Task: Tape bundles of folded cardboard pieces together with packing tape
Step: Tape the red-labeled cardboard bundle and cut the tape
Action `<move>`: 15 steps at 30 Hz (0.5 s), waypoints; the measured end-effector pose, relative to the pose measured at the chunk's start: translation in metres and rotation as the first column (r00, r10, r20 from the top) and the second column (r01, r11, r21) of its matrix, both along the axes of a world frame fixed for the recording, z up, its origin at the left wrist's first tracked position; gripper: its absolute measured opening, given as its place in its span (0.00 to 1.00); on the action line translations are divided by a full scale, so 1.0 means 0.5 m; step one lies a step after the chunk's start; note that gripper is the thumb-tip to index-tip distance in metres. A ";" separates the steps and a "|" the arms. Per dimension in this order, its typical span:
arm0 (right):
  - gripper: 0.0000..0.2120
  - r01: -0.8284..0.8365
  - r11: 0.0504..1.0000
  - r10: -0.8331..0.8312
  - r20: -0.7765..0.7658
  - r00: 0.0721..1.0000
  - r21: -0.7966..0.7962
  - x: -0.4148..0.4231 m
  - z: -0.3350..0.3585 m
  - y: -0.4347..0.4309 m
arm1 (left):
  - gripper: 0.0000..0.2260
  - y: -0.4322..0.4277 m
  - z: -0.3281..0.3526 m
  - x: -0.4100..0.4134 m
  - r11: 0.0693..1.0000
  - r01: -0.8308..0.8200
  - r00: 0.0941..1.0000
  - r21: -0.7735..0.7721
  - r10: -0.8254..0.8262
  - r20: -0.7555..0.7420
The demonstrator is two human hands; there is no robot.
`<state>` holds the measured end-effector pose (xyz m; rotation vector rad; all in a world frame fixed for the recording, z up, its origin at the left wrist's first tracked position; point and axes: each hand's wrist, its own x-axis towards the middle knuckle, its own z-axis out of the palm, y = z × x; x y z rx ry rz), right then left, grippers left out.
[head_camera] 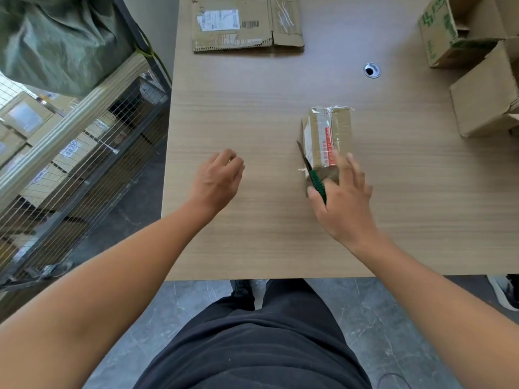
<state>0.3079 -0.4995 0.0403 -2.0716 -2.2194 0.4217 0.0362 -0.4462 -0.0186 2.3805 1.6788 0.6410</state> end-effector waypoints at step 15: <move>0.24 0.201 0.929 -0.256 -0.146 0.956 -0.312 -0.189 -0.233 -0.036 | 0.14 -0.105 -0.137 -0.016 0.975 0.060 0.996 -0.214 -0.045 0.074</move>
